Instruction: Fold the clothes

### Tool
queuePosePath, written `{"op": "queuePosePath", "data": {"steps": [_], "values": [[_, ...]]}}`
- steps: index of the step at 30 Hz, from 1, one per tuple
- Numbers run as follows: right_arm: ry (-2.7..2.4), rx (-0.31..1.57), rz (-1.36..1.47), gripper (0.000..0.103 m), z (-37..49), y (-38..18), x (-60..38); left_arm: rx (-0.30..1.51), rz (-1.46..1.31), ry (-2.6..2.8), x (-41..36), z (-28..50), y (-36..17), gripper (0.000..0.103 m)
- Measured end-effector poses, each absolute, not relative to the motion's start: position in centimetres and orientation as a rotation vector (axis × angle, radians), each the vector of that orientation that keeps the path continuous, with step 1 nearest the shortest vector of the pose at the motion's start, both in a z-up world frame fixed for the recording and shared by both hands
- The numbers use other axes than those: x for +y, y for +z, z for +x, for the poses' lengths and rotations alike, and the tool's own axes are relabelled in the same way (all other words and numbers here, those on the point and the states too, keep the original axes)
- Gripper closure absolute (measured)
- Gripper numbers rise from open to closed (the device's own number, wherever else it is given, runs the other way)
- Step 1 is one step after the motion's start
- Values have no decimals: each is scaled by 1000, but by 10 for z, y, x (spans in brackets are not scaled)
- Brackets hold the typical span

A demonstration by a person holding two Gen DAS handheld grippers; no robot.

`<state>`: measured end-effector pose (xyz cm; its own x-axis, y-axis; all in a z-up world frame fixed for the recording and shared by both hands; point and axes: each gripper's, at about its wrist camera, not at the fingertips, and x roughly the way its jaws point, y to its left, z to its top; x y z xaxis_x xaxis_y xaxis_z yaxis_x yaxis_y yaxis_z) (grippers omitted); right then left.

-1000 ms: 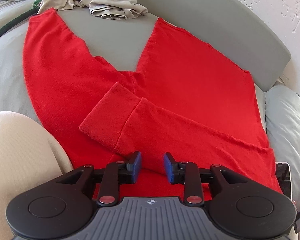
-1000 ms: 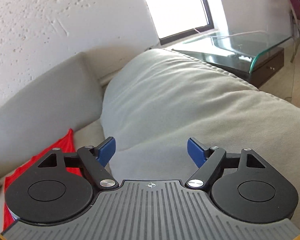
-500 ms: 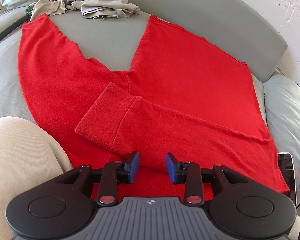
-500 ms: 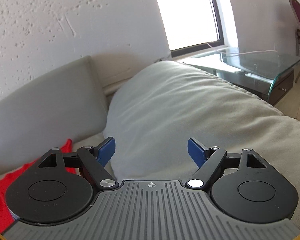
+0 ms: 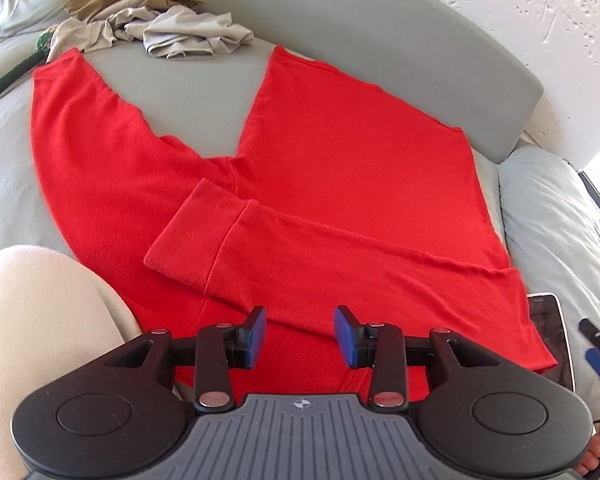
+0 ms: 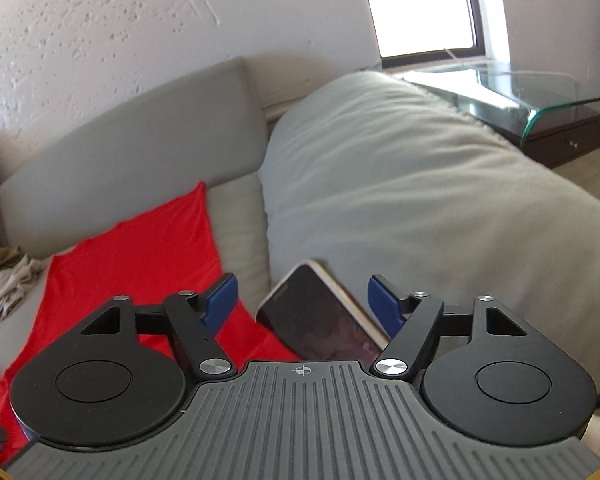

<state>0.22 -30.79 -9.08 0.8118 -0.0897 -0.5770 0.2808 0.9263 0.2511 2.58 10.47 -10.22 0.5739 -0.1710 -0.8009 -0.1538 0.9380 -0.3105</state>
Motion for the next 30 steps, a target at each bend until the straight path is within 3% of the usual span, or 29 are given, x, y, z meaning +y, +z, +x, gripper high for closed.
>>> {"op": "queuePosePath", "data": {"steps": [4,8,11,20,22,24,27,29,30], "values": [[-157,589,354,47,19,-95,-300,963,-364,-6,104,25,-103,66],[-148,497,338,34,43,-82,-294,909,-366,-2,107,30,-100,65],[-92,512,355,32,70,-84,-281,879,-339,13,106,45,-103,65],[40,677,387,33,123,-113,-219,862,-371,87,117,65,-118,79],[132,716,367,43,111,-113,-211,859,-372,93,119,65,-118,81],[202,740,300,65,97,-112,-203,856,-373,98,121,65,-119,83],[201,845,212,75,97,-129,-206,851,-375,105,124,65,-119,83],[125,853,172,103,98,-136,-217,848,-376,111,126,64,-120,84],[40,844,121,103,100,-134,-221,848,-386,112,128,62,-118,86]]}}
